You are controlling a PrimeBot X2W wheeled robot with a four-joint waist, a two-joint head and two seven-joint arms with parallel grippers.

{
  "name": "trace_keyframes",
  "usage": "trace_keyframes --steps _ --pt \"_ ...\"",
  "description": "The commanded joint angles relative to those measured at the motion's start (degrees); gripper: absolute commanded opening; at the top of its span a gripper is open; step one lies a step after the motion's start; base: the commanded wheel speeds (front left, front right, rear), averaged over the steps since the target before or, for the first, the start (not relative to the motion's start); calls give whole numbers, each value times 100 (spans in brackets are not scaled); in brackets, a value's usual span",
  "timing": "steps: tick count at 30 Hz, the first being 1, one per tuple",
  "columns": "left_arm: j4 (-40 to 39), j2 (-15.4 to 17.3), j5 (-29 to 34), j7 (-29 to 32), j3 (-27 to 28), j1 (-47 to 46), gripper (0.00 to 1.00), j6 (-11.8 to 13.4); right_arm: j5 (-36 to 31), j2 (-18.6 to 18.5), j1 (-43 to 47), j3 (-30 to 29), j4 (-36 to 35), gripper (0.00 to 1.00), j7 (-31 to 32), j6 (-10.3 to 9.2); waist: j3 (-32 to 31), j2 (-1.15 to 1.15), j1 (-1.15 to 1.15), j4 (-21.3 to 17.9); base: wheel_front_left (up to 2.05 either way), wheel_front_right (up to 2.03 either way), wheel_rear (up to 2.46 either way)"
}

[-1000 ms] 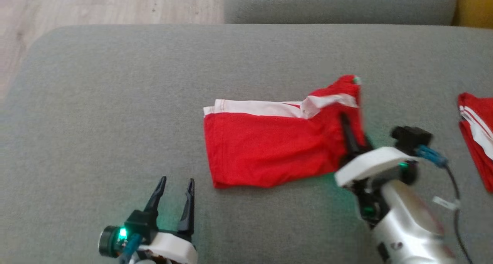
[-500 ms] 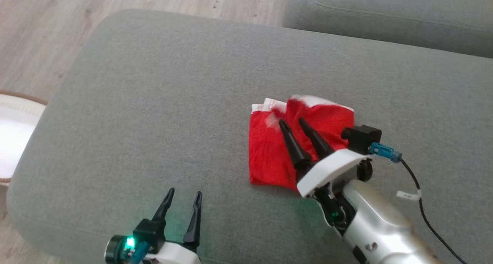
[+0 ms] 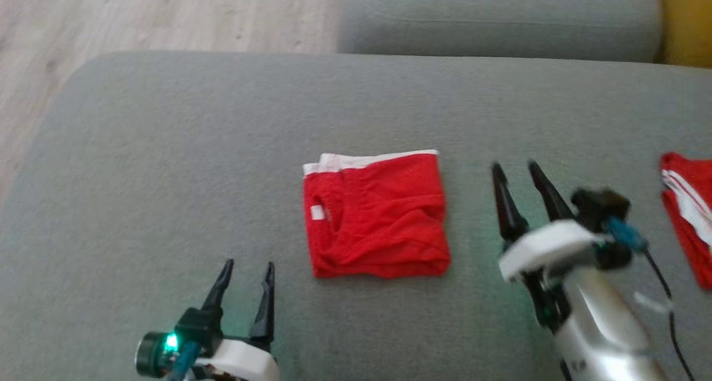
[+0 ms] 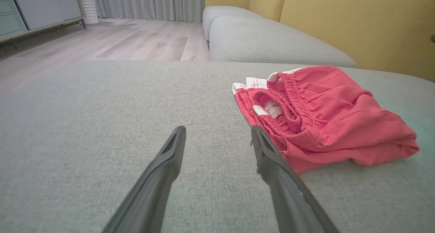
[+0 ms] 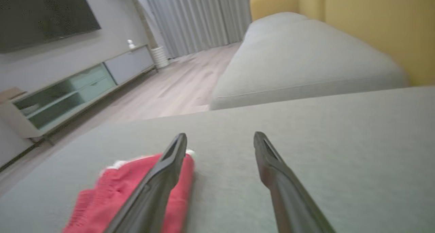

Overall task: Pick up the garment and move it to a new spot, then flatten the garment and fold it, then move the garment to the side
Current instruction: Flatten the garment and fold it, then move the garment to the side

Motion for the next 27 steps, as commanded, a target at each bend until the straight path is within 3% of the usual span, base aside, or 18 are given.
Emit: trace_keyframes --steps 1,6,14,21,27 --pt "-160 9 61 -29 268 -249 100 57 -297 65 191 -138 -275 100 -76 -4 -116 0 0 -269 0 0 0" --pt "-175 9 163 -29 418 -183 100 89 -1069 65 722 -748 -638 100 -77 -4 -238 0 0 -488 0 0 0" --pt "-477 9 206 -29 509 158 100 192 -1356 65 1313 -1066 -914 100 -77 -4 -344 0 0 -627 0 0 0" --pt "-573 9 202 -29 498 213 100 197 -1320 65 1336 -989 -942 100 -77 -4 -310 0 0 -620 0 0 0" --pt "-556 9 153 -29 318 153 100 129 -956 65 958 -292 -681 100 -77 -4 -124 0 0 -312 0 0 0"
